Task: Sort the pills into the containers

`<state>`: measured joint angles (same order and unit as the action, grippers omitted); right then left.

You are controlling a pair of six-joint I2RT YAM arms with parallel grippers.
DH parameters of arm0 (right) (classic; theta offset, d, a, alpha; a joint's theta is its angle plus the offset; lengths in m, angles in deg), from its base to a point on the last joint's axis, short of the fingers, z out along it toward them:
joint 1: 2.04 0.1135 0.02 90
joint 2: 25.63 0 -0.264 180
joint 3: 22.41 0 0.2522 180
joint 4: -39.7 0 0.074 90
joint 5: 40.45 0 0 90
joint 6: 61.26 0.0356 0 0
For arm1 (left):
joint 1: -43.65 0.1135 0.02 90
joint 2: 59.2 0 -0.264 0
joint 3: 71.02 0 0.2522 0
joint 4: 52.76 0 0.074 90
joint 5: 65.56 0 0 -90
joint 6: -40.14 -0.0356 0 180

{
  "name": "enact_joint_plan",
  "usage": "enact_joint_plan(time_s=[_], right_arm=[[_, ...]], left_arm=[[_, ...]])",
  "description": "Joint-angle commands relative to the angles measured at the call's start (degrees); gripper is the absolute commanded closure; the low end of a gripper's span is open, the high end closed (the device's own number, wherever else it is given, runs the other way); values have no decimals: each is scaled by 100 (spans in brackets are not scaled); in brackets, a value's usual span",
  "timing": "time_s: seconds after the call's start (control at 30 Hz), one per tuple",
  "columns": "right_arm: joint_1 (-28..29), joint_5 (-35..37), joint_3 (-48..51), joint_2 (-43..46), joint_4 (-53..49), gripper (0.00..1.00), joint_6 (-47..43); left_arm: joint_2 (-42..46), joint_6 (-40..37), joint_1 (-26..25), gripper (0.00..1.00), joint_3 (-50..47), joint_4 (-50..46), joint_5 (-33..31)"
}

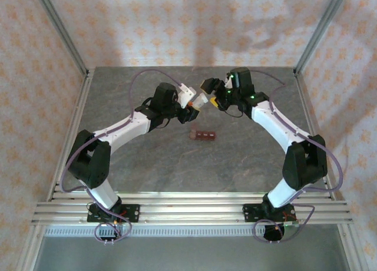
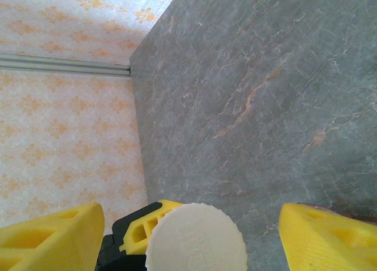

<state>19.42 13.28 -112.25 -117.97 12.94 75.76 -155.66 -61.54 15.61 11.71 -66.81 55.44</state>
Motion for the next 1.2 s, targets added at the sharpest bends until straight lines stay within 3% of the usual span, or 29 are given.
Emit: enact_joint_plan(time_s=[0.0,0.2,0.57,0.93,1.17], right_arm=[[77,-101,42,-90,300,24,171],[157,-126,12,-140,379,30,209],[212,-127,42,-163,467,62,242],[-37,-78,188,33,626,63,44],[-222,-306,516,292,1170,63,-223]], left_arm=[[95,-53,-28,100,190,80,-50],[104,-45,-35,100,187,100,-32],[167,8,-29,100,113,212,6],[305,246,-1,100,-144,625,360],[373,1107,244,100,-427,1602,841]])
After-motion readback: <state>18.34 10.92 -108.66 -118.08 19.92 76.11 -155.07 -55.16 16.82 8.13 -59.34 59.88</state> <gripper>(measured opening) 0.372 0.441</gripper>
